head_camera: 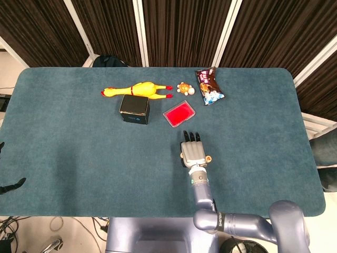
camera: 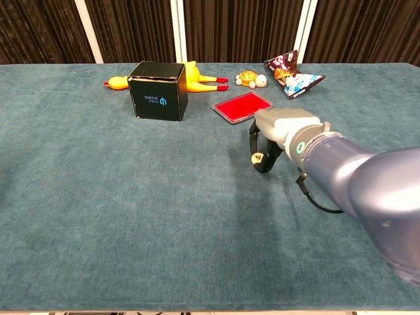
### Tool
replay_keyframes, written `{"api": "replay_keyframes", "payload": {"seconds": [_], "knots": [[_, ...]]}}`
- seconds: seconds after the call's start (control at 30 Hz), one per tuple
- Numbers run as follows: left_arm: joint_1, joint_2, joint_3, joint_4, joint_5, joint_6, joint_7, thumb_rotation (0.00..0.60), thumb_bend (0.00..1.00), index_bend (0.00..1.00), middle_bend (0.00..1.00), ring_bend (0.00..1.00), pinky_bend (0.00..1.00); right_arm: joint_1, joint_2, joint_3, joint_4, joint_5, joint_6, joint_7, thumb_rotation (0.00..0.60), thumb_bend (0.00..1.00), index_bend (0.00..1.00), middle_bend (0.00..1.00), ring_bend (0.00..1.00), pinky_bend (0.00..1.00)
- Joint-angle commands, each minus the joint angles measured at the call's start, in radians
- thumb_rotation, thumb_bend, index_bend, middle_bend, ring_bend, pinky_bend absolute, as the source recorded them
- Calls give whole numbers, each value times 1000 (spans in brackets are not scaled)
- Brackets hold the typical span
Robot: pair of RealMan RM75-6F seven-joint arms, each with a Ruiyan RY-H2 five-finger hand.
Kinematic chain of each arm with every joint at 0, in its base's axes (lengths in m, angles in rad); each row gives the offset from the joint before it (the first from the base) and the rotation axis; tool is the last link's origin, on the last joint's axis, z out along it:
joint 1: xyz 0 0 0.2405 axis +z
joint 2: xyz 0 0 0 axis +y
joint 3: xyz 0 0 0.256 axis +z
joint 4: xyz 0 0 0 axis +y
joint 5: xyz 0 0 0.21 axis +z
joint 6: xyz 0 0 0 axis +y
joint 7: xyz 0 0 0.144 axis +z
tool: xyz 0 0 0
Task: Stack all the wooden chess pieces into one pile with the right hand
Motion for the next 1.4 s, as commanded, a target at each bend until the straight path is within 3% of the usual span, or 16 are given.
{"api": "replay_keyframes", "payload": {"seconds": [0.03,0.27,0.43,0.73,1.4], "knots": [[0,0,1,0,1,1,1,600,10,47,10,0,154,-16,57,-1,-85,-6,31,-17,600,418,504,0,0,0],[2,-2,2,-3,6,7,4,600,9,48,10,0,154,-78,220,-35,-294,-33,97,-31,600,419,504,0,0,0],[2,-3,3,-2,8,8,8,600,9,47,10,0,154,-109,292,-60,-353,-36,109,-16,600,419,504,0,0,0],[2,-6,3,0,12,12,7,600,9,47,10,0,154,-148,340,-93,-369,-30,89,49,600,418,504,0,0,0],[0,-6,4,2,13,8,12,600,9,47,10,0,154,-142,282,-115,-268,-23,70,84,600,418,504,0,0,0]]}}
